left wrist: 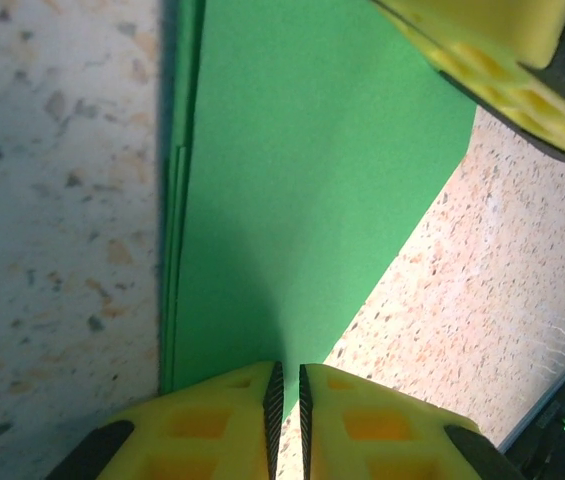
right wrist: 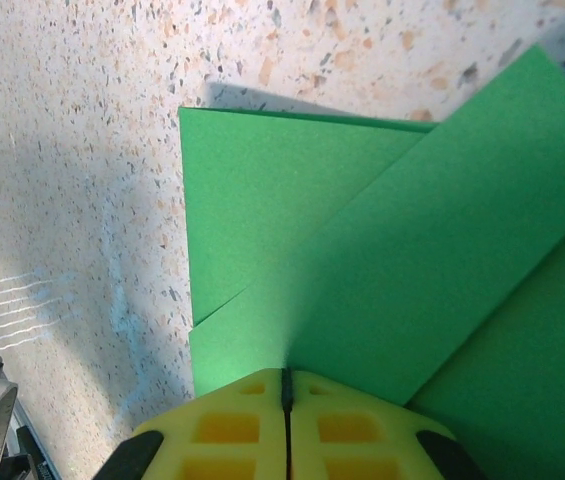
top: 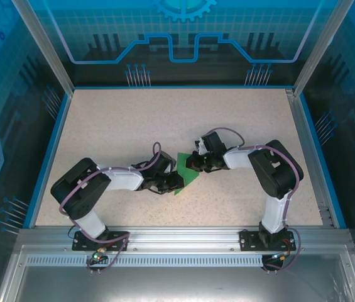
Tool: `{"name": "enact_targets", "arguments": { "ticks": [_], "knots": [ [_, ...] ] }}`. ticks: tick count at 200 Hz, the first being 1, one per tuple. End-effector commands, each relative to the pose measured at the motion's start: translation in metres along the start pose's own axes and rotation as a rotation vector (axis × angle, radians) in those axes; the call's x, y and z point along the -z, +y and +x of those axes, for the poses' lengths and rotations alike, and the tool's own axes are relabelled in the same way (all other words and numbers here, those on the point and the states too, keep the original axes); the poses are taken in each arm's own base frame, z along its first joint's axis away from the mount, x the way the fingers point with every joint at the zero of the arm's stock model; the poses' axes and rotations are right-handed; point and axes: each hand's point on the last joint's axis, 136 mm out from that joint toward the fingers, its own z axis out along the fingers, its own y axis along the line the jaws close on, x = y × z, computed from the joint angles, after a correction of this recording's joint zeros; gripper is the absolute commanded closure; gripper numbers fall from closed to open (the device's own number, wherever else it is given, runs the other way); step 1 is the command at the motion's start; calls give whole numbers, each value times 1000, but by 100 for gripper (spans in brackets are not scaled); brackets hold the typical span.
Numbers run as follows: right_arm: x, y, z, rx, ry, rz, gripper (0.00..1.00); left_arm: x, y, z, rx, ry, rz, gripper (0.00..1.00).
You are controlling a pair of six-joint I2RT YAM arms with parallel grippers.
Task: Fold a paper plane with a square sheet of paper (pick it up from the middle)
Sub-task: Fourth fold the wing at the center of the table.
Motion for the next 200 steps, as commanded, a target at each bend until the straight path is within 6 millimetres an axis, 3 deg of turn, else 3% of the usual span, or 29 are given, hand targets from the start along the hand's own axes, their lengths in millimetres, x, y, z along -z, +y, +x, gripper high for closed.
{"name": "enact_targets", "arguments": {
  "ticks": [1,84,111,150,200],
  "knots": [
    [-11,-79,39,-106,73,275,93,10,96,77,127,235,-322,82],
    [-12,-81,41,-112,74,274,93,30,96,91,92,261,-314,82],
    [-13,-79,41,-113,82,267,93,37,85,89,70,247,-275,81],
    [-16,-79,47,-135,101,267,93,58,60,71,43,156,-242,81],
    [-10,-61,55,-121,113,242,92,92,36,10,223,-90,-139,77]
  ]
}}
